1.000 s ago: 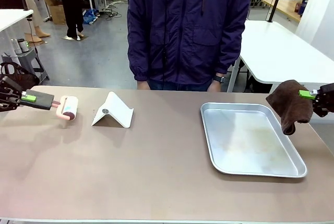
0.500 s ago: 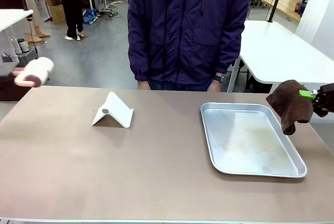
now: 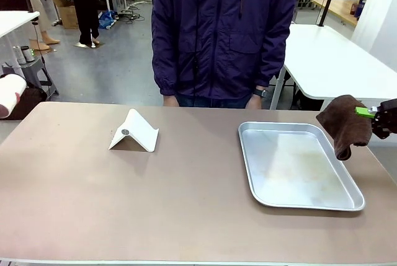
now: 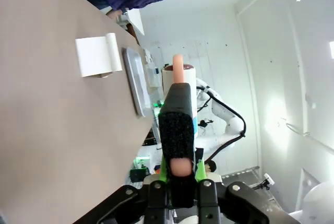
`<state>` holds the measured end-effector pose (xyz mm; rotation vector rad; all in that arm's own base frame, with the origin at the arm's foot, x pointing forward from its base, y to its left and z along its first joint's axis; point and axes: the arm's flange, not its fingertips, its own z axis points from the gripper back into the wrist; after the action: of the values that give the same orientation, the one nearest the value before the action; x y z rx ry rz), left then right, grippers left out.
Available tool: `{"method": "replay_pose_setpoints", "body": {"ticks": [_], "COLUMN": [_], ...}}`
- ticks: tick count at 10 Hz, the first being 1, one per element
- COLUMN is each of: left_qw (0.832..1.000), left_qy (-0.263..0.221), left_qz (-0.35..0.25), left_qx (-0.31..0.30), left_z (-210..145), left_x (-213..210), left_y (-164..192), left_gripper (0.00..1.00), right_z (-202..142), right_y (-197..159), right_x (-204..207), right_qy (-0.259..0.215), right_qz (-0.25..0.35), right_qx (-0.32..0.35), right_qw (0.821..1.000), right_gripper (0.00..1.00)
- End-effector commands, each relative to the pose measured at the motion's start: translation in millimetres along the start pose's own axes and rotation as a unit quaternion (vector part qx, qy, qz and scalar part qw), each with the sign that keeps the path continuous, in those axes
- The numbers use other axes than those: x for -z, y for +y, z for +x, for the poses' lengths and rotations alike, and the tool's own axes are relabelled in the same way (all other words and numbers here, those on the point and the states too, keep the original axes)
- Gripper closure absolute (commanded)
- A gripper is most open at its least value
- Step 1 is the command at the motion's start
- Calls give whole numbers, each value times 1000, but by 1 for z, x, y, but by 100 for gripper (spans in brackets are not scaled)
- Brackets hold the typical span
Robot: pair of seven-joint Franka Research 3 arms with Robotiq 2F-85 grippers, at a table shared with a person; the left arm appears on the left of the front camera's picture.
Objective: Clean the surface of the table.
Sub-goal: Clean the area not pointed to by the person, then return the Lint Roller and towel to their original positions.
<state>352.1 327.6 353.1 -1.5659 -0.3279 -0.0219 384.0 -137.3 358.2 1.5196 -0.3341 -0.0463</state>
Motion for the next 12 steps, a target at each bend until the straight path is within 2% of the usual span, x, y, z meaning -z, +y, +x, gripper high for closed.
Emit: {"method": "replay_pose_setpoints", "body": {"ticks": [1, 3, 4, 12], "left_qw": [1000, 1000, 1000, 1000], "left_qy": [5, 0, -9, -9], "left_qz": [12, 17, 17, 17], "left_qx": [27, 17, 14, 14], "left_z": [-13, -20, -20, -20], "left_x": [-40, -52, -31, -31], "left_y": [4, 19, 13, 13], "left_gripper": [80, 80, 80, 80], "right_z": [1, 1, 1, 1], "right_y": [3, 3, 3, 3], "right_x": [-1, -1, -1, -1], "right_qy": [3, 3, 3, 3], "right_qz": [7, 7, 7, 7], "right_qx": [-9, -9, -9, -9], "right_qw": [1000, 1000, 1000, 1000], "right_gripper": [91, 91, 91, 91]}}
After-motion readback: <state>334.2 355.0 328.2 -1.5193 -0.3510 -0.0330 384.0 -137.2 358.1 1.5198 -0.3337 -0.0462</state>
